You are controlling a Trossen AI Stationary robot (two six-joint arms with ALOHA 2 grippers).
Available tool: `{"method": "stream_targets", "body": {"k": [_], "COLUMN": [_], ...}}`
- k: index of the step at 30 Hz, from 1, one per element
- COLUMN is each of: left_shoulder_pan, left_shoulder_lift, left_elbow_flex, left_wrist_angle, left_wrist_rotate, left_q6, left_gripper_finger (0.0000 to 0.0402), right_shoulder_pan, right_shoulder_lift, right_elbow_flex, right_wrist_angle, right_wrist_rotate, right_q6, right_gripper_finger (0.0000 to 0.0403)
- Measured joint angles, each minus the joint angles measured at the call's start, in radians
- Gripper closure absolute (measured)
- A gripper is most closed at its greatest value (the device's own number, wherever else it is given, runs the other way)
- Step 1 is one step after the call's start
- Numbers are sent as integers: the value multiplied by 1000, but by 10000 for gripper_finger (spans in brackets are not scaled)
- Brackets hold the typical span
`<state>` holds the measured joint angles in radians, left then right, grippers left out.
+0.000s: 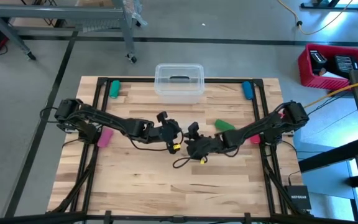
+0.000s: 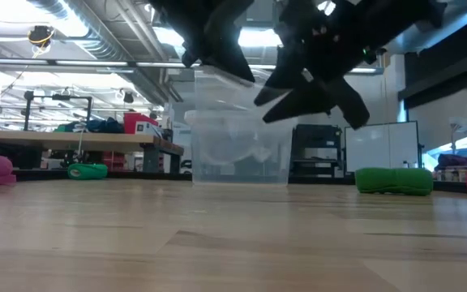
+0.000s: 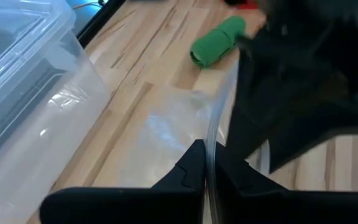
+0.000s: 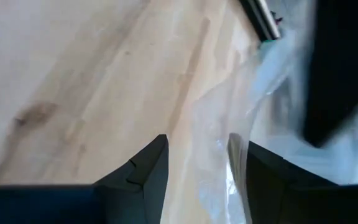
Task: Roll bandage
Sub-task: Open the transparent zip bag
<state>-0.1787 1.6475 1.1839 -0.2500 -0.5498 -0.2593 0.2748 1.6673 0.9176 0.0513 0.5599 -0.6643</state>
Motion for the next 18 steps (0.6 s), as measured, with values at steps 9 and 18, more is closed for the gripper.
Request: {"method": "stream_targets", "body": {"k": [9, 18], "left_shoulder_pan": [-1, -3], "left_shoulder_lift": [1, 50], "left_elbow_flex": [0, -1], "left_wrist_angle": [-2, 6], "left_wrist_rotate": [-189, -183], "left_q6": [-22, -33], "left_gripper_finger": [399, 399], "right_shoulder_pan": [-1, 0], "right_shoulder_lift": [79, 84], "right_elbow_flex": [1, -1], "right_wrist_angle": [10, -3], "right_wrist_rotate": [-176, -138], "right_q6": [204, 262], "right_gripper_finger": [233, 233]}}
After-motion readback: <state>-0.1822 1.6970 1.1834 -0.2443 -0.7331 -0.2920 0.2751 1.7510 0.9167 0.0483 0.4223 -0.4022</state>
